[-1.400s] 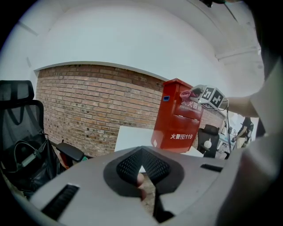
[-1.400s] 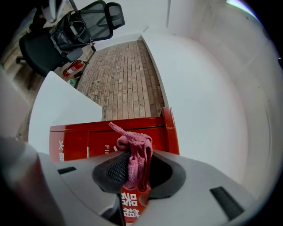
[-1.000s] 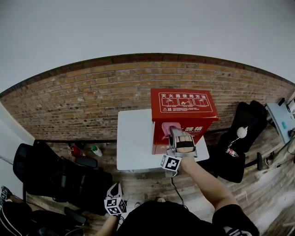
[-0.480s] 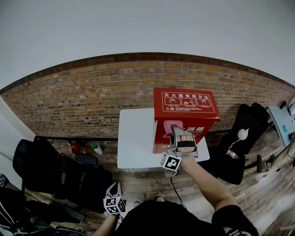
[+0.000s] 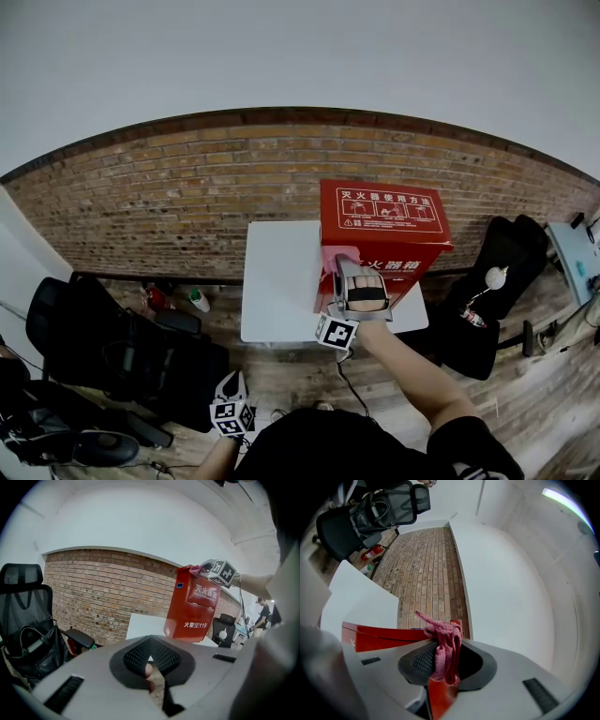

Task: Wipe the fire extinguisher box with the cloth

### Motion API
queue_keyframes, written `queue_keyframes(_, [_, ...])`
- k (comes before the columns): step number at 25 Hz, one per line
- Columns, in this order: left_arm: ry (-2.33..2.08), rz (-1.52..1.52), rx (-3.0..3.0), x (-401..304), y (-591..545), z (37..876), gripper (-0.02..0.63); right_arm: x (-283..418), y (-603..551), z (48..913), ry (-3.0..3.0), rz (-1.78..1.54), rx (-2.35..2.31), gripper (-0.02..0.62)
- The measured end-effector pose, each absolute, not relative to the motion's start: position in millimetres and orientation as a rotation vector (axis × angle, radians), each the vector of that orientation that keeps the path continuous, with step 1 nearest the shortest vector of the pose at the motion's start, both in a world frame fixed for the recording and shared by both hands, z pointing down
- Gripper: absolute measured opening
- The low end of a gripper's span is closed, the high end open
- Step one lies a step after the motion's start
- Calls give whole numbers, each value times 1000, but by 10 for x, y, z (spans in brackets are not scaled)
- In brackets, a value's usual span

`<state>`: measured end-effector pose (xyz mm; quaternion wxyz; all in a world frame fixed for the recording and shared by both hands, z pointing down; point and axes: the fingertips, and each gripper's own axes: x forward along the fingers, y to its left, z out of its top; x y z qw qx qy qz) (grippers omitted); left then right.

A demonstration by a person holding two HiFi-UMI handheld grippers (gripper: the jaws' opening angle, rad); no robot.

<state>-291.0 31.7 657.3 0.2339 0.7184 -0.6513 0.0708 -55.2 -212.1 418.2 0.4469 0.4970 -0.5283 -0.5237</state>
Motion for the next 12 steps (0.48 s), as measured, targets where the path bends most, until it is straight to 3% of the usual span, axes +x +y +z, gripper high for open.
queue_keyframes(12, [-1796, 211, 1954, -2989, 345, 6613, 23, -564, -2190, 4481, -1309, -1236, 1193, 100])
